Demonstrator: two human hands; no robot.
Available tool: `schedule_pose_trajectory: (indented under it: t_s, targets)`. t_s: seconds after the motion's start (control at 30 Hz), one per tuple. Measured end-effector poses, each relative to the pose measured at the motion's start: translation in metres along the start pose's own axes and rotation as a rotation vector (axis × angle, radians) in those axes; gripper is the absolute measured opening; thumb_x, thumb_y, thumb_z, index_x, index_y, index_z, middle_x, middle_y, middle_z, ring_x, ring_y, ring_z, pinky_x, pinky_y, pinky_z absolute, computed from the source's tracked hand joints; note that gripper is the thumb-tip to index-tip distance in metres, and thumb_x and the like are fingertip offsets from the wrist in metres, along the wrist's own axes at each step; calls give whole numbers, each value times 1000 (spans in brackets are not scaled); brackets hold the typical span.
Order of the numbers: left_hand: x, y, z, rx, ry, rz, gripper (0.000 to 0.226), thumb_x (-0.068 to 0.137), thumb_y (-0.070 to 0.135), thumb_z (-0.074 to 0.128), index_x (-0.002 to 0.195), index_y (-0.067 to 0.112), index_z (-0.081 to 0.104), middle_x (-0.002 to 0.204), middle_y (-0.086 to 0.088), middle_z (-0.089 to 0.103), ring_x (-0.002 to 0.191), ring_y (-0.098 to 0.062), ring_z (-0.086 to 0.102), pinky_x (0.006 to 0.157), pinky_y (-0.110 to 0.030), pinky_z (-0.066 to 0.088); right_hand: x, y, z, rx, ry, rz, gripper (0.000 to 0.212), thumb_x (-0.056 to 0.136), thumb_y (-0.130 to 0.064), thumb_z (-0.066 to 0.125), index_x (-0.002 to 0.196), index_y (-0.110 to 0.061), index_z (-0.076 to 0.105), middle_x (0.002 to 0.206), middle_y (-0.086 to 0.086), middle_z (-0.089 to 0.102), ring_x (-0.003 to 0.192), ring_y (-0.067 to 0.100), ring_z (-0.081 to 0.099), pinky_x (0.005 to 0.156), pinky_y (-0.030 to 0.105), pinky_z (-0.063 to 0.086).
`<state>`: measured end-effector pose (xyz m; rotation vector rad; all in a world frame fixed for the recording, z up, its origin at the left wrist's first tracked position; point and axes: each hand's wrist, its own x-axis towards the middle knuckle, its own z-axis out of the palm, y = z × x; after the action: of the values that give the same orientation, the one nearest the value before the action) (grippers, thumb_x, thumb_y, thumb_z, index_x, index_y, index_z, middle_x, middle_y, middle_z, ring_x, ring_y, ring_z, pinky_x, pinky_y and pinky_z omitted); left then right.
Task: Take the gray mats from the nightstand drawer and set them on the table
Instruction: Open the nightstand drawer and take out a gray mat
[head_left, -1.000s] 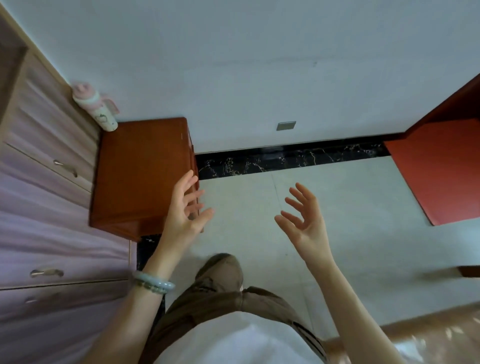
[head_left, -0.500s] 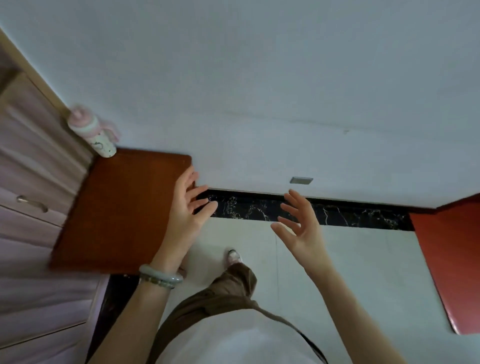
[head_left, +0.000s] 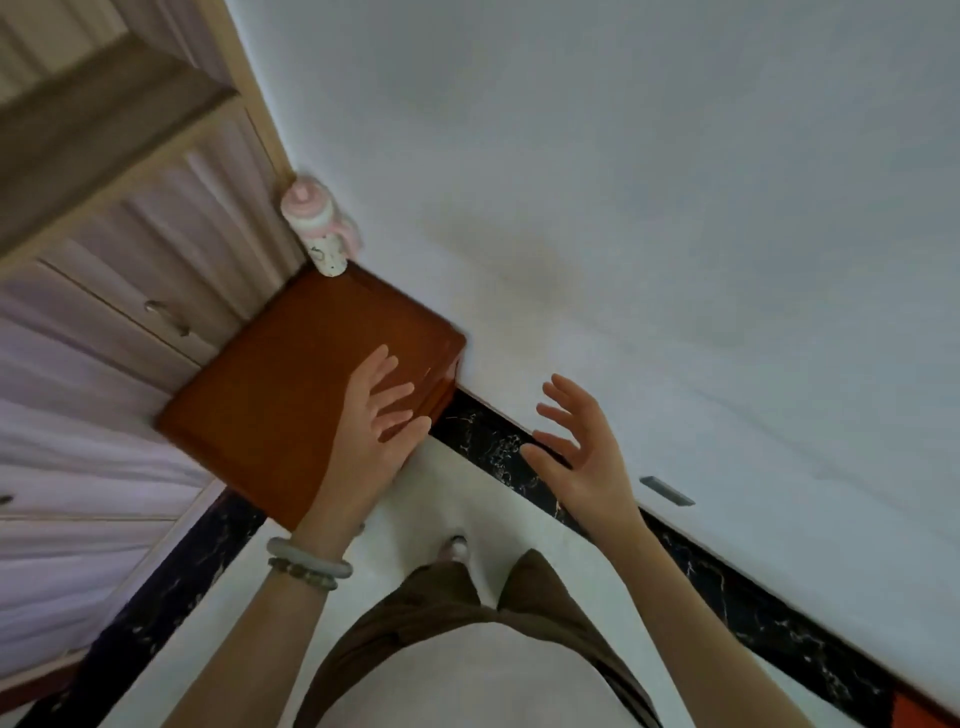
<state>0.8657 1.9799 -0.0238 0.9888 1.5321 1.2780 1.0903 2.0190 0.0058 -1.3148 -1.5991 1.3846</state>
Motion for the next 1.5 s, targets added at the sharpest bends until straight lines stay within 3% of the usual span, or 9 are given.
schedule_pose_trajectory:
  t_s: [0.2, 0.4, 0.5, 0.6, 0.8, 1.07, 1.17, 1.3, 1.5]
  targets:
    - [-27, -12, 1, 18, 351, -39, 77, 83, 5, 69, 141, 35, 28, 143, 5, 40, 116, -2, 54, 87, -19, 51, 50, -7, 2, -56, -316, -76, 64, 83, -6, 69, 128, -40, 38, 133, -10, 49, 120, 8, 52, 93, 21, 49]
    - [-74, -32, 42, -38, 732, -71, 71, 83, 6, 67, 137, 31, 28, 140, -2, 40, 116, -15, 54, 84, -18, 51, 78, 15, 2, -50, -669, -84, 66, 83, 1, 67, 134, -30, 40, 136, -3, 47, 120, 6, 51, 92, 20, 49]
    - [-97, -43, 75, -48, 863, -93, 68, 85, 5, 66, 139, 25, 30, 135, 9, 41, 115, -12, 55, 88, -26, 53, 84, 32, -7, -85, -806, -96, 69, 83, -5, 69, 137, -35, 38, 135, -16, 46, 120, 0, 50, 96, 23, 48]
    - [-116, -48, 115, -64, 954, -101, 71, 85, 5, 67, 136, 39, 31, 133, 18, 44, 114, -3, 56, 89, -26, 51, 84, 44, -27, -92, -886, -120, 71, 81, -10, 71, 131, -47, 37, 132, -24, 46, 120, -2, 50, 97, 23, 48]
    - [-140, -61, 191, -147, 1047, -108, 69, 80, 13, 70, 129, 51, 38, 132, 20, 47, 115, -7, 57, 82, -18, 51, 83, 71, -73, -105, -921, -123, 67, 80, -21, 71, 133, -45, 37, 133, -23, 46, 120, -3, 49, 93, 18, 48]
    - [-147, -115, 191, -194, 1133, -243, 69, 84, 2, 68, 141, 21, 35, 139, -3, 45, 118, -16, 56, 84, -20, 52, 90, 127, -57, -146, -916, -15, 66, 82, -12, 71, 137, -31, 39, 131, -11, 49, 119, 0, 50, 85, 8, 47]
    - [-138, -156, 173, -243, 1103, -280, 66, 84, 0, 66, 141, 17, 37, 136, -6, 51, 119, -20, 55, 84, -20, 51, 99, 157, -28, -149, -916, 8, 66, 82, -13, 70, 136, -32, 39, 132, -9, 49, 121, 3, 50, 87, 9, 47]
    - [-120, -228, 144, -251, 1049, -300, 61, 84, -1, 67, 137, 18, 43, 129, -3, 57, 114, -9, 57, 80, -14, 51, 118, 219, 18, -155, -899, 10, 65, 82, -14, 70, 136, -34, 39, 132, -11, 49, 121, 2, 49, 85, 8, 47]
    - [-93, -354, 109, -121, 971, -213, 56, 85, 1, 67, 123, 38, 49, 119, 15, 60, 109, 1, 58, 80, -15, 50, 152, 336, 80, -129, -876, -50, 63, 82, -16, 71, 126, -49, 41, 128, -22, 49, 116, -8, 50, 82, 8, 46]
